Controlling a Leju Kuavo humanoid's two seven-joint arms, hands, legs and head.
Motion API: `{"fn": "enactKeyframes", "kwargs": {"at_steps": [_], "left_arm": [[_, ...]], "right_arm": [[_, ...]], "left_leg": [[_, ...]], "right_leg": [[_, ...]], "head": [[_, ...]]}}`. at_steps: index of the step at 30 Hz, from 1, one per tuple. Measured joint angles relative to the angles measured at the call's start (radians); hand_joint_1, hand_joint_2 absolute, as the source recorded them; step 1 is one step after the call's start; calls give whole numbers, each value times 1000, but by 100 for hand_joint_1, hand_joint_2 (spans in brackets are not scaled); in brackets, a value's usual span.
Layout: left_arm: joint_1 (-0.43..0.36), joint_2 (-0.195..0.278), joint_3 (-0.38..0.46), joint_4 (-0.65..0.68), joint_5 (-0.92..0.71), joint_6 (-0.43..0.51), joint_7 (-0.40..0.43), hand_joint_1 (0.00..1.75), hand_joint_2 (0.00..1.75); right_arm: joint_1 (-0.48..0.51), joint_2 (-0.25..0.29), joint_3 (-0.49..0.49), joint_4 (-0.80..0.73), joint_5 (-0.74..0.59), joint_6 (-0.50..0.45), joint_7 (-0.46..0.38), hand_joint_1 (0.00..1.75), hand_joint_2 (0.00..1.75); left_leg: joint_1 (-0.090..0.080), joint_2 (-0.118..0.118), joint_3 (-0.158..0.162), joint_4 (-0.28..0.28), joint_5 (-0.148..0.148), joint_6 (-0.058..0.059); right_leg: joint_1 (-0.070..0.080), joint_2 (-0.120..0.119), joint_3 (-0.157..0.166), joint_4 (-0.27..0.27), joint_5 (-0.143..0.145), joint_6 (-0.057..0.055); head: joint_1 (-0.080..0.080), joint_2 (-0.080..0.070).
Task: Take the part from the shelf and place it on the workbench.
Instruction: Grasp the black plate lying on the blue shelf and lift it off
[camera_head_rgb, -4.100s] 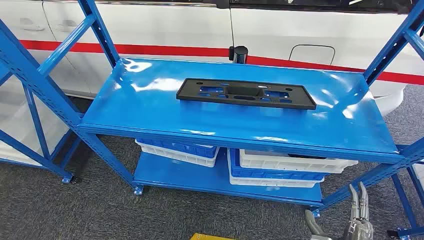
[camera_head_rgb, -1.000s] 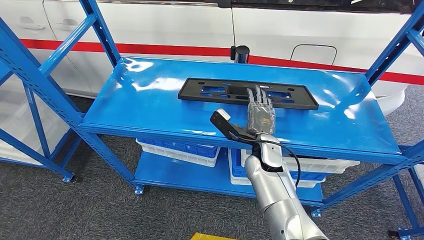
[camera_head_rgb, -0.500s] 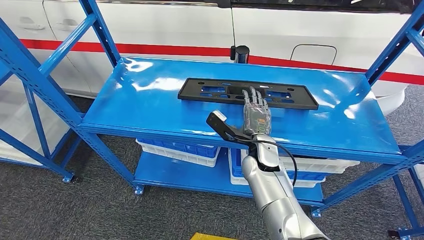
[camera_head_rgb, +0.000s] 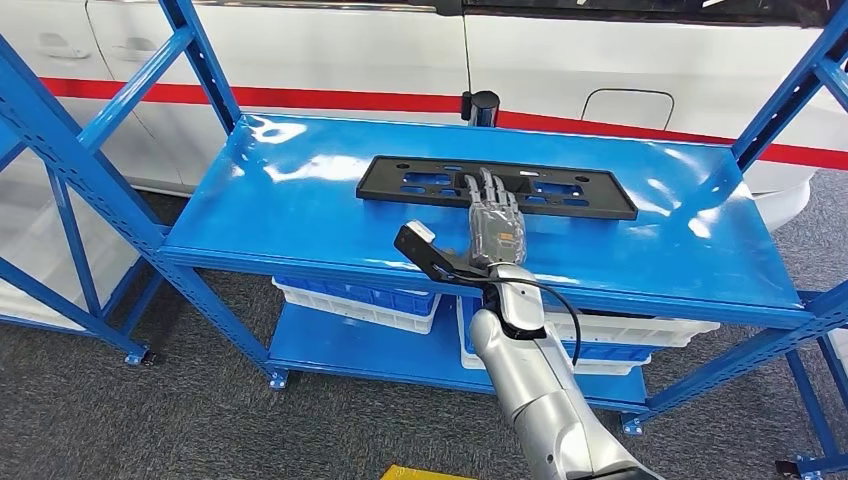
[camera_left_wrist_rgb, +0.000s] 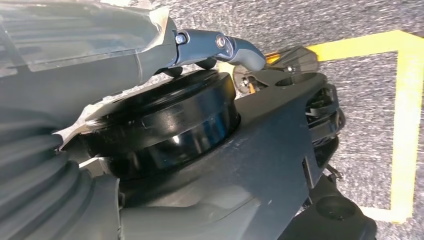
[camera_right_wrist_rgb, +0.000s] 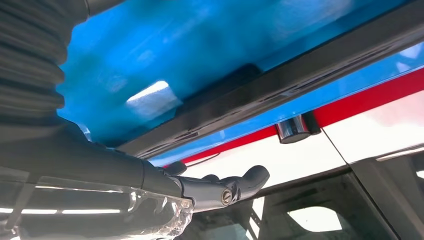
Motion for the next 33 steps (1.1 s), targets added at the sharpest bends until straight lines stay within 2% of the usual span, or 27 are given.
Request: {"fn": "enactKeyframes", "kwargs": {"at_steps": [6, 31, 33], "left_arm": [[0, 1, 0, 2, 1, -16, -38, 0, 0], [-15, 0, -2, 3, -23, -12, -6, 0, 0], [-16, 0, -4, 3, -27, -13, -3, 0, 0]], "right_arm": [[7, -5, -1, -31, 2, 4, -5, 0, 0], [7, -19, -20, -77, -5, -3, 2, 0, 0], [7, -22, -21, -77, -3, -3, 5, 0, 87]], "left_leg": [[-1, 0, 0, 0, 0, 0], [-1, 0, 0, 0, 0, 0], [-1, 0, 0, 0, 0, 0]], "right_leg": [[0, 0, 0, 0, 0, 0], [0, 0, 0, 0, 0, 0], [0, 0, 0, 0, 0, 0]], "head": [[0, 0], [0, 0], [0, 0]]}}
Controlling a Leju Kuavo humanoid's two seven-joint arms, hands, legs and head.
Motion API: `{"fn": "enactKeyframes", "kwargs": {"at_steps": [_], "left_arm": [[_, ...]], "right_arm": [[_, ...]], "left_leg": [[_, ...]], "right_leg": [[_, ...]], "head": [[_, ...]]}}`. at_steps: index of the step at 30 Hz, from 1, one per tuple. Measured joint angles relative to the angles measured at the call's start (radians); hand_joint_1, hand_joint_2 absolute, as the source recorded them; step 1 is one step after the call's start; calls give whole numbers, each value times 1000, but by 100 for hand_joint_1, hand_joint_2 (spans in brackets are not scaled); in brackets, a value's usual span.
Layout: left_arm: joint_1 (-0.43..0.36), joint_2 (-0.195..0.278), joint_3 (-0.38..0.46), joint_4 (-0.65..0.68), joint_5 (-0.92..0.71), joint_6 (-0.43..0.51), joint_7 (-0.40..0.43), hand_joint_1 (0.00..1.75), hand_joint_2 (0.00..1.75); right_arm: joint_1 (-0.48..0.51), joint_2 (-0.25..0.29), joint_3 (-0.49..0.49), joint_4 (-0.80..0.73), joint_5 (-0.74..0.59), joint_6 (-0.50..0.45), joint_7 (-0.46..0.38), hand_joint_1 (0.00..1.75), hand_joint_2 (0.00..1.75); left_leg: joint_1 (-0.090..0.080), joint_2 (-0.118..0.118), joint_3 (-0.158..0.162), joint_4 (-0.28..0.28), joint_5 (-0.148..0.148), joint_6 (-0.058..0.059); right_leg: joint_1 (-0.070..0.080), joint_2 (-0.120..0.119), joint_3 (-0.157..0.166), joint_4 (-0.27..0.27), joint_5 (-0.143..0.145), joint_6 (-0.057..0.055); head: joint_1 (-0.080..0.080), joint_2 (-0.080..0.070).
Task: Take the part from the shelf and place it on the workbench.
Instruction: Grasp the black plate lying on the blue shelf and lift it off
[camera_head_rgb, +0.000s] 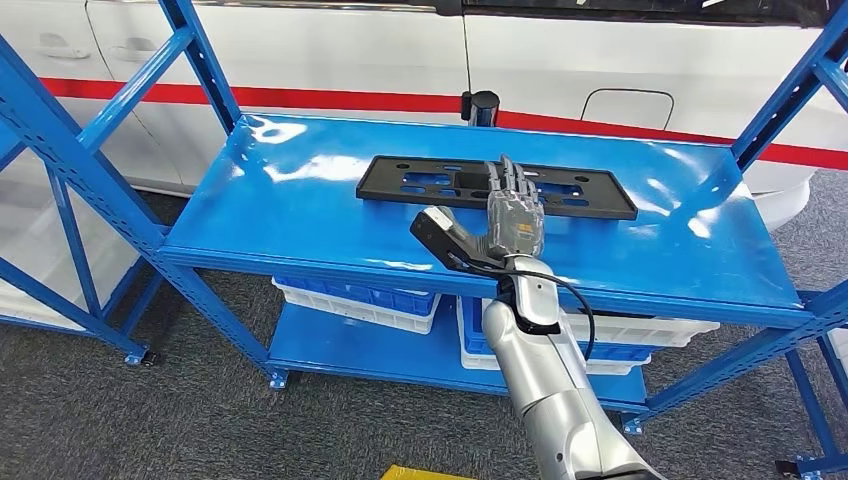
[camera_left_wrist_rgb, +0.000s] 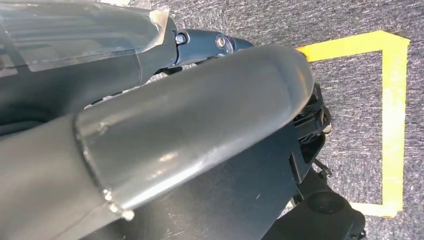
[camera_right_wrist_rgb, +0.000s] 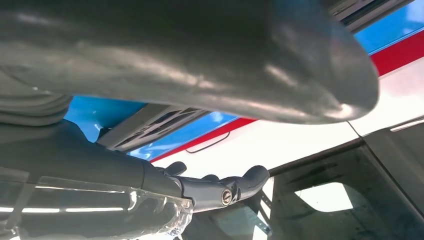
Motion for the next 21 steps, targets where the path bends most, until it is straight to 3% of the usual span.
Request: {"fn": "enactKeyframes", "kwargs": {"at_steps": [2, 9, 21], "left_arm": [[-2, 0, -2, 0, -2, -2, 7, 0, 0], [-42, 0, -12, 0, -5, -7, 105, 0, 0], [-61, -1, -28, 0, -8, -9, 110, 0, 0]], "right_arm": [[0, -3, -2, 0, 0, 0, 1, 0, 175], [-7, -8, -19, 0, -12, 1, 1, 0, 175], [-8, -11, -53, 0, -34, 2, -2, 0, 175]], "left_leg": [[0, 0, 0, 0, 0, 0], [0, -1, 0, 0, 0, 0], [0, -1, 0, 0, 0, 0]], "right_leg": [[0, 0, 0, 0, 0, 0], [0, -1, 0, 0, 0, 0], [0, -1, 0, 0, 0, 0]], "head": [[0, 0], [0, 0], [0, 0]]}}
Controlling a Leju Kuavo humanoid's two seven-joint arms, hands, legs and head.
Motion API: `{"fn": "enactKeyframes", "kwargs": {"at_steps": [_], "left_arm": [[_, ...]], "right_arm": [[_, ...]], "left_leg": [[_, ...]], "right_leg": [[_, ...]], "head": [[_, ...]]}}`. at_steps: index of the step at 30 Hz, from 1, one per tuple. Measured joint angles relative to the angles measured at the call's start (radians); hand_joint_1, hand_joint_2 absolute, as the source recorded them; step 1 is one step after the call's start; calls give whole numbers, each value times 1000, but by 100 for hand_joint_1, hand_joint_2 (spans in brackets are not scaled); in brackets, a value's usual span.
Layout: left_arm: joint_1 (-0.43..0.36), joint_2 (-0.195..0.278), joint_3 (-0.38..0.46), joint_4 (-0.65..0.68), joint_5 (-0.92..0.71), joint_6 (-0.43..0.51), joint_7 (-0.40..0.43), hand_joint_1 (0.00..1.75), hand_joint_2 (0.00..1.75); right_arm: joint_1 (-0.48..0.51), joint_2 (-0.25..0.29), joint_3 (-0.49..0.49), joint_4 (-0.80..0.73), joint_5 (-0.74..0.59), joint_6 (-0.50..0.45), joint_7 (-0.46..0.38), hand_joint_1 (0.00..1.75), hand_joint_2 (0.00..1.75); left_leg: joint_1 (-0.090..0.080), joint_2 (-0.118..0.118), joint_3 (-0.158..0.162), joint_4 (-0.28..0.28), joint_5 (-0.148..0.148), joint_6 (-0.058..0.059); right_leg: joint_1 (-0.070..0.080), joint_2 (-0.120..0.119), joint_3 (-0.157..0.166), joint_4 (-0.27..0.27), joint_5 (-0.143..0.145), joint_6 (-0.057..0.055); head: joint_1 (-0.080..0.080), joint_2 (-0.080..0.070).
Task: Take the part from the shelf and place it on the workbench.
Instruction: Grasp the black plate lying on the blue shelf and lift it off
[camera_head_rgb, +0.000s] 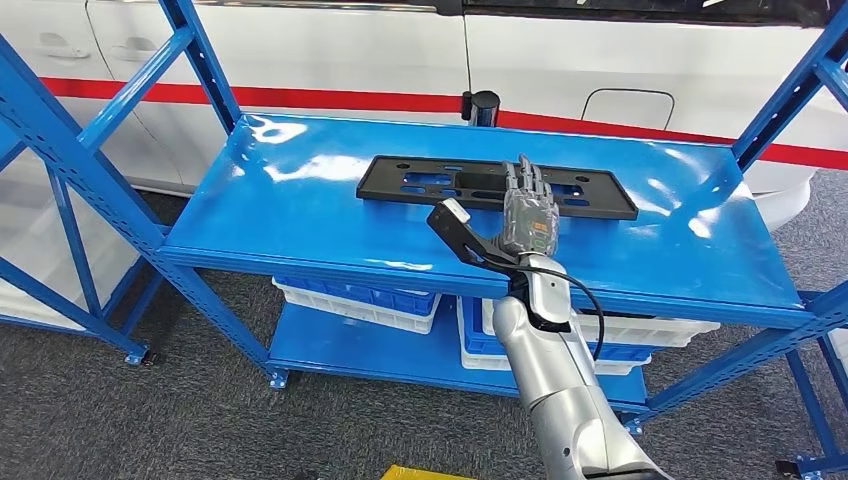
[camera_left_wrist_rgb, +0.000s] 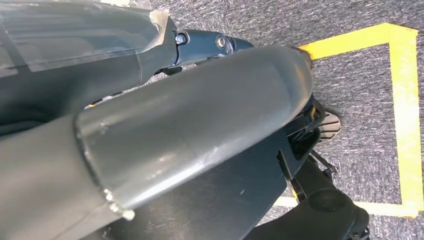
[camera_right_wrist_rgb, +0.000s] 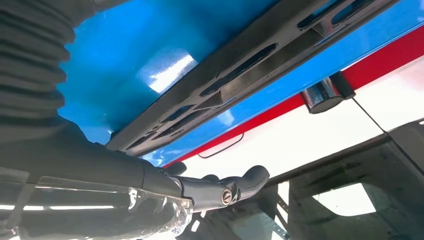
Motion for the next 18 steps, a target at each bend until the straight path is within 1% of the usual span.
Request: {"fn": "enactKeyframes", "kwargs": {"at_steps": [9, 14, 16, 18], "left_arm": [[-3, -1, -1, 0, -5, -1, -6, 0, 0], [24, -4, -8, 1, -20, 1, -95, 0, 0], [21, -4, -10, 3, -14, 3, -81, 0, 0], [3, -4, -10, 4, -2, -1, -34, 0, 0]], "right_arm": [[0, 0, -8, 0, -4, -1, 0, 0, 175], [6, -4, -20, -6, -11, -1, -4, 0, 175], [10, -5, -24, -12, -11, 4, -10, 0, 175], [11, -5, -26, -14, -11, 9, -15, 0, 175]], "left_leg": [[0, 0, 0, 0, 0, 0], [0, -1, 0, 0, 0, 0], [0, -2, -1, 0, 0, 0], [0, -3, -1, 0, 0, 0]], "right_leg": [[0, 0, 0, 0, 0, 0], [0, -1, 0, 0, 0, 0], [0, -1, 0, 0, 0, 0], [0, -2, 0, 0, 0, 0]], "head": [[0, 0], [0, 0], [0, 0], [0, 0]]}}
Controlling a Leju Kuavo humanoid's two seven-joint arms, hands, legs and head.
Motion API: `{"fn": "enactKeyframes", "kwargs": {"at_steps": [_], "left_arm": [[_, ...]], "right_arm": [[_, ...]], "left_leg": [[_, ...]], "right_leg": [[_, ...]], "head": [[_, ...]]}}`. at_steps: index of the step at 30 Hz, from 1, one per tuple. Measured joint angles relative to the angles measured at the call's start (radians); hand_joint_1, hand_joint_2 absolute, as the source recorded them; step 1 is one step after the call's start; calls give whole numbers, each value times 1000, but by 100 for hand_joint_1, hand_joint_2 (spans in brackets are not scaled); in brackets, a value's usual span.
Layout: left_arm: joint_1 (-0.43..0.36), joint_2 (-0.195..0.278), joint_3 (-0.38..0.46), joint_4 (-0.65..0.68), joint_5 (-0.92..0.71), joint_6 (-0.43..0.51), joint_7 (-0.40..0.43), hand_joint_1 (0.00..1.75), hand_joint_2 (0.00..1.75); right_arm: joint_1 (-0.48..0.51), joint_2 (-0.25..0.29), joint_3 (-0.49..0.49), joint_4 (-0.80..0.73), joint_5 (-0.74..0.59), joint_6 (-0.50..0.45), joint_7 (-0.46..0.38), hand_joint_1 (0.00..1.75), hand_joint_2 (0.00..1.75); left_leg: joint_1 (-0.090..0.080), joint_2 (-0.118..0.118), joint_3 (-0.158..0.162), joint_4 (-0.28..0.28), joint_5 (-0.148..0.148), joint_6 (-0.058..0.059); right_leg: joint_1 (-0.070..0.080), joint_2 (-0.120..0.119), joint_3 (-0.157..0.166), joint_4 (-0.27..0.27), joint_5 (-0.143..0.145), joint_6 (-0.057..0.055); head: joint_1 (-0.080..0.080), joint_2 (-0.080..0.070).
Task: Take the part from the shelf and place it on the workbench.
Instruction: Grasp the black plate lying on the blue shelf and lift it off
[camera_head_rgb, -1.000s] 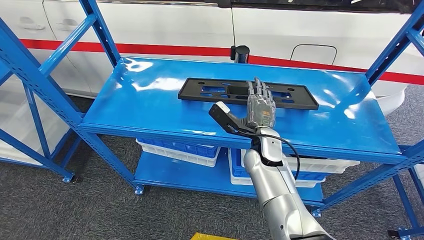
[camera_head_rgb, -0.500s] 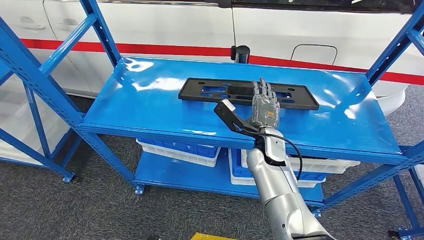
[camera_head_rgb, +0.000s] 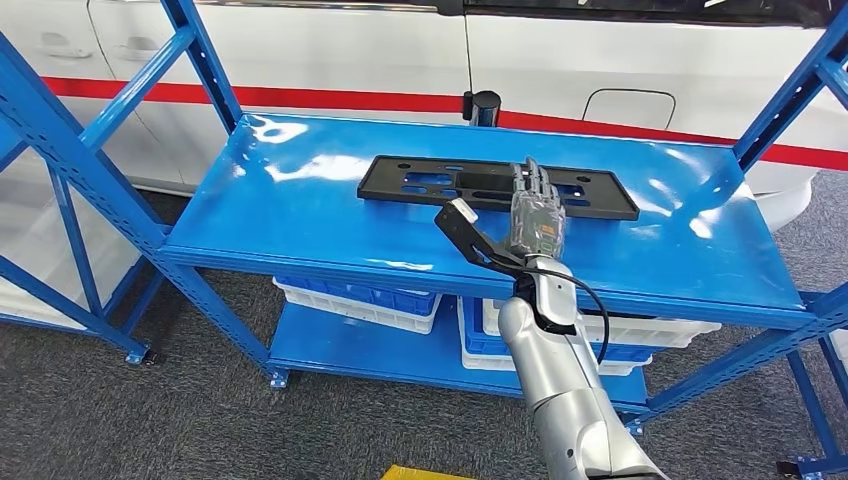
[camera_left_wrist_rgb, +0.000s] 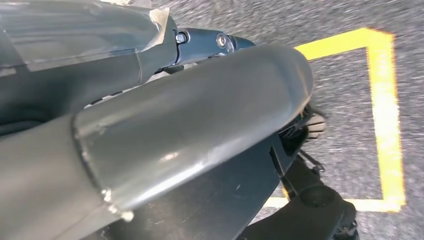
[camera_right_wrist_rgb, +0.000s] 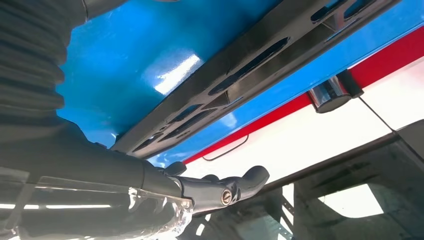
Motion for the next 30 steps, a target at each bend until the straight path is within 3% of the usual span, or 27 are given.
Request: {"fn": "enactKeyframes", "kwargs": {"at_steps": [4, 15, 18, 21, 23, 26, 27, 28, 30], "left_arm": [[-22, 0, 0, 1, 17, -9, 57, 0, 0], [-26, 0, 0, 1, 29, -7, 61, 0, 0], [-27, 0, 0, 1, 30, -7, 61, 0, 0], [-30, -2, 0, 1, 30, -8, 61, 0, 0], [-34, -5, 0, 1, 29, -8, 61, 0, 0], [-36, -8, 0, 2, 28, -8, 62, 0, 0], [-36, -8, 0, 2, 28, -8, 62, 0, 0], [-36, -8, 0, 2, 28, -9, 62, 0, 0], [-36, -7, 0, 3, 28, -9, 62, 0, 0]], "right_arm": [[0, 0, -3, 0, 3, 2, 0, 0, 175], [-1, 10, -4, 1, 13, 6, 1, 0, 175], [-3, 14, -4, 1, 14, 6, 2, 0, 175], [-9, 17, -4, 0, 16, 7, 3, 0, 175], [-14, 18, -4, 0, 18, 7, 3, 0, 175], [-11, 13, -6, 0, 19, 8, 4, 0, 175], [-8, 10, -7, 1, 19, 8, 5, 0, 175], [-6, 9, -7, 1, 19, 8, 6, 0, 175], [-5, 8, -8, 1, 19, 8, 9, 0, 175]], "left_leg": [[0, 0, 1, 1, 0, 0], [-3, -1, -3, 8, -2, 3], [-4, -1, -7, 13, -3, 8], [2, 2, -1, -5, 8, 22], [11, 5, 5, -21, 18, 32], [13, 5, 5, -23, 19, 33], [14, 3, 5, -22, 18, 31], [17, 2, 8, -21, 15, 26], [23, -1, 16, -18, 5, 12]], "right_leg": [[-1, 0, 0, 0, 1, 0], [-11, 0, -1, 0, 2, 3], [-14, -1, -1, -2, 4, 7], [-11, -1, -7, 0, 4, 15], [-10, -1, -44, 64, -23, 15], [-12, -2, -152, 260, -82, 15], [-13, -2, -171, 284, -80, 20], [-15, -2, -169, 264, -60, 29], [-21, -9, -116, 127, 8, 50]], "head": [[0, 0], [0, 0], [0, 0], [0, 0], [1, 0], [3, 0], [3, 0], [3, 0], [4, 0]]}}
